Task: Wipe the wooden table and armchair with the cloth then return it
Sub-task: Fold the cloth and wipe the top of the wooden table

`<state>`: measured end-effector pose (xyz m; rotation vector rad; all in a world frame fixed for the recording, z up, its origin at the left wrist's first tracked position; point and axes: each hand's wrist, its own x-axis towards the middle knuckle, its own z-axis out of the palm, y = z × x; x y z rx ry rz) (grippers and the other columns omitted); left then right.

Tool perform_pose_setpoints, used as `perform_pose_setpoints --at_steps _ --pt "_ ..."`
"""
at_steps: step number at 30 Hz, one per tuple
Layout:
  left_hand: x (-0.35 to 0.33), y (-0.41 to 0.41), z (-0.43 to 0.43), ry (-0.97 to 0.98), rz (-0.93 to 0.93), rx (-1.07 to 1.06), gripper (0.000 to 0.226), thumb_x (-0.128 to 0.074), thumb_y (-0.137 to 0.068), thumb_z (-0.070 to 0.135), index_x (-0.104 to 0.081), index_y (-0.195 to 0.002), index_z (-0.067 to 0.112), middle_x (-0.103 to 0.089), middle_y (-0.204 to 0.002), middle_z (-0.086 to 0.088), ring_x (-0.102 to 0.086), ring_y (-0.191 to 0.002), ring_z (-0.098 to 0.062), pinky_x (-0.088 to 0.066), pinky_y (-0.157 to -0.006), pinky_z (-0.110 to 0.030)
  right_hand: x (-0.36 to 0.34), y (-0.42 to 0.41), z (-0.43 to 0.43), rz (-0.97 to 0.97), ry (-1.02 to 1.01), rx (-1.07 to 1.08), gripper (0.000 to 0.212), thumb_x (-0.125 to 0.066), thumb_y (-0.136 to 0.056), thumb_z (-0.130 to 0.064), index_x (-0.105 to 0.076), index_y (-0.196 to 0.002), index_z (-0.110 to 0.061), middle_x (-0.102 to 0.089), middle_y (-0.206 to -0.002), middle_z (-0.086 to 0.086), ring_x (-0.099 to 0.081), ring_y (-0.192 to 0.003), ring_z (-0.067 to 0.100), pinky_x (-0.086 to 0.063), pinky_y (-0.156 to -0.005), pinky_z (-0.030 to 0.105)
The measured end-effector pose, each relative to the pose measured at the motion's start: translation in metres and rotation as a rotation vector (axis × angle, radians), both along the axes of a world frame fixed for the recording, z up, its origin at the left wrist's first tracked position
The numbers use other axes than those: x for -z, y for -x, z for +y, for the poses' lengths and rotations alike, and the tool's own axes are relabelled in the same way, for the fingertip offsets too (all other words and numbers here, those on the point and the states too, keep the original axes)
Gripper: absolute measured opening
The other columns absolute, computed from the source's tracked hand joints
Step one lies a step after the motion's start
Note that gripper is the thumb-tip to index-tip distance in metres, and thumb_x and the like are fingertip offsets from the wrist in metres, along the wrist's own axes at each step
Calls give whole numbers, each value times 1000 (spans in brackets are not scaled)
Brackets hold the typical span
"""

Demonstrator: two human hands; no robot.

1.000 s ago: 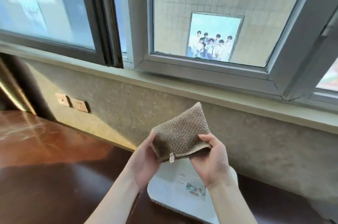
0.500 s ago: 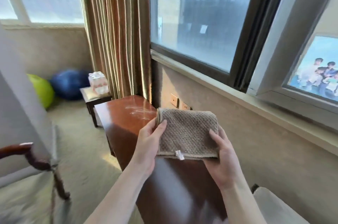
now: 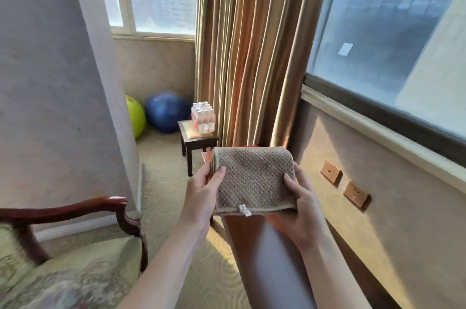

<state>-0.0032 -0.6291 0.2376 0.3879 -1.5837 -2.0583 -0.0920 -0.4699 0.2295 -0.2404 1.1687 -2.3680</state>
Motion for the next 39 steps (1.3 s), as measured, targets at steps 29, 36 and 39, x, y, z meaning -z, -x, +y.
perform_pose_setpoints --at_steps 29,36,39 --pt "97 351 -197 119 -134 87 25 -56 -92 16 -70 -102 35 -74 -103 11 -67 -100 -6 -53 -74 -17 84 332 -183 -208 -97 132 32 -44 -96 -7 -62 -117 -25 -71 -106 4 -63 -101 26 -38 -101 59" --pt "145 424 -234 259 -255 230 25 -58 -91 21 -65 -97 44 -71 -102 18 -65 -100 0 -53 -86 -26 124 377 -211 -278 -123 351 32 -45 -97 -8 -67 -106 -30 -74 -107 6 -71 -97 22 -58 -77 44" --pt "167 450 -240 323 -297 312 24 -59 -91 19 -63 -102 41 -69 -102 21 -63 -101 3 -53 -89 -27 145 387 -214 -323 -152 433 31 -46 -96 -7 -63 -113 -27 -71 -115 11 -68 -105 27 -56 -83 44"
